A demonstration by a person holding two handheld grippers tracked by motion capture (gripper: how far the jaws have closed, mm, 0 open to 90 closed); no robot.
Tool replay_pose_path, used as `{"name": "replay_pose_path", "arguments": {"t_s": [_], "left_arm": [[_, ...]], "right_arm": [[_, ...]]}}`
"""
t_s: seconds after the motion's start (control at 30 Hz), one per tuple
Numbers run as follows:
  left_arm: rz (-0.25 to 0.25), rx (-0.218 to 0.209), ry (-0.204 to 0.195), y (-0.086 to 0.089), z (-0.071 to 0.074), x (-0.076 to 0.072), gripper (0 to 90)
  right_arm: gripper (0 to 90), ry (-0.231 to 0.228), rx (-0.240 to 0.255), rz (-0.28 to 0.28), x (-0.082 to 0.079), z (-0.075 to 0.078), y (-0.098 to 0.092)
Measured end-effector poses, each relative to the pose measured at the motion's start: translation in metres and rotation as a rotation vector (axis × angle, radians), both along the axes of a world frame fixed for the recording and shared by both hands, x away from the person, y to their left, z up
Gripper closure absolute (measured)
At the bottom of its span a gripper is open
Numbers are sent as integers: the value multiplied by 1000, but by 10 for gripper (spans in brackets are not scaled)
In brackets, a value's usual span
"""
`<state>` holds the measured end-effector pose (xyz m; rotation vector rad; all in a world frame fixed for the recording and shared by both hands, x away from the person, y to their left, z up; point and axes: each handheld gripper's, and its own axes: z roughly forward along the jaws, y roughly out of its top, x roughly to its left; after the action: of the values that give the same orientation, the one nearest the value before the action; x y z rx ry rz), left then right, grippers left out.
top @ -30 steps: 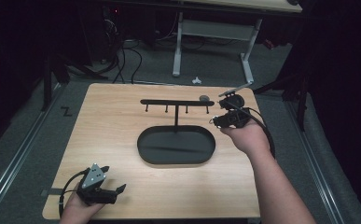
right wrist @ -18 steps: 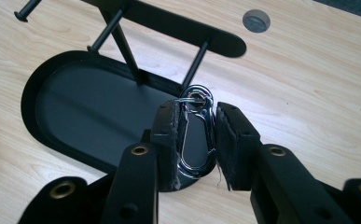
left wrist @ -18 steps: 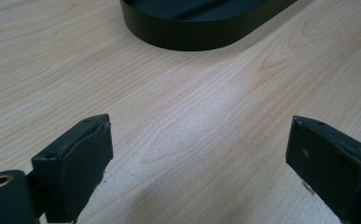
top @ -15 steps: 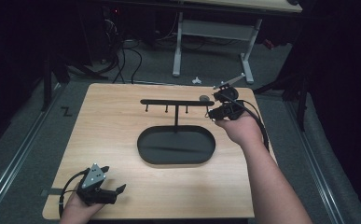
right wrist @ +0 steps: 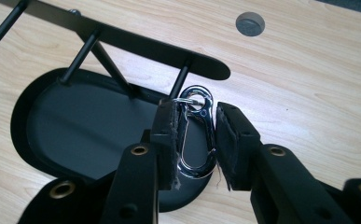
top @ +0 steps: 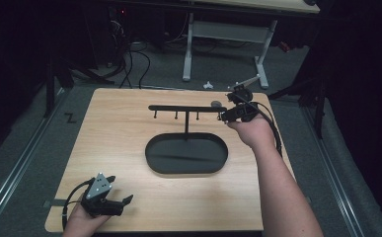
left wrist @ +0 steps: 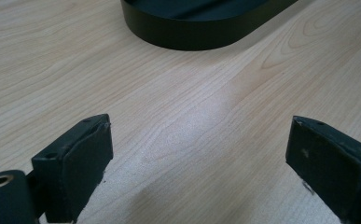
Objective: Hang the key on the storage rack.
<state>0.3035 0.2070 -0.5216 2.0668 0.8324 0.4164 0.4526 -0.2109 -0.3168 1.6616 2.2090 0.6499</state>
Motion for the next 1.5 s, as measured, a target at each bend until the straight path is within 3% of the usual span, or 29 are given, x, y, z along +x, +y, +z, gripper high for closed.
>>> {"name": "replay_pose_path", "arguments": {"t_s": [0.37, 0.77, 1.23, 1.33, 1.5], "left_arm": [[9, 4, 4, 4, 0, -2, 78], [5, 7, 7, 2, -1, -2, 78], [-5, 24, 6, -3, -2, -3, 78], [-8, 26, 4, -4, -2, -2, 78], [-8, 22, 3, -5, -2, -2, 78]], "right_arm": [[688, 12, 9, -31, 6, -8, -6], [615, -15, 17, -36, 2, -7, -9], [487, -71, 19, -29, -26, -23, -12], [465, -111, -6, -12, -40, -34, -15], [450, -139, -26, -5, -54, -51, -21]]}}
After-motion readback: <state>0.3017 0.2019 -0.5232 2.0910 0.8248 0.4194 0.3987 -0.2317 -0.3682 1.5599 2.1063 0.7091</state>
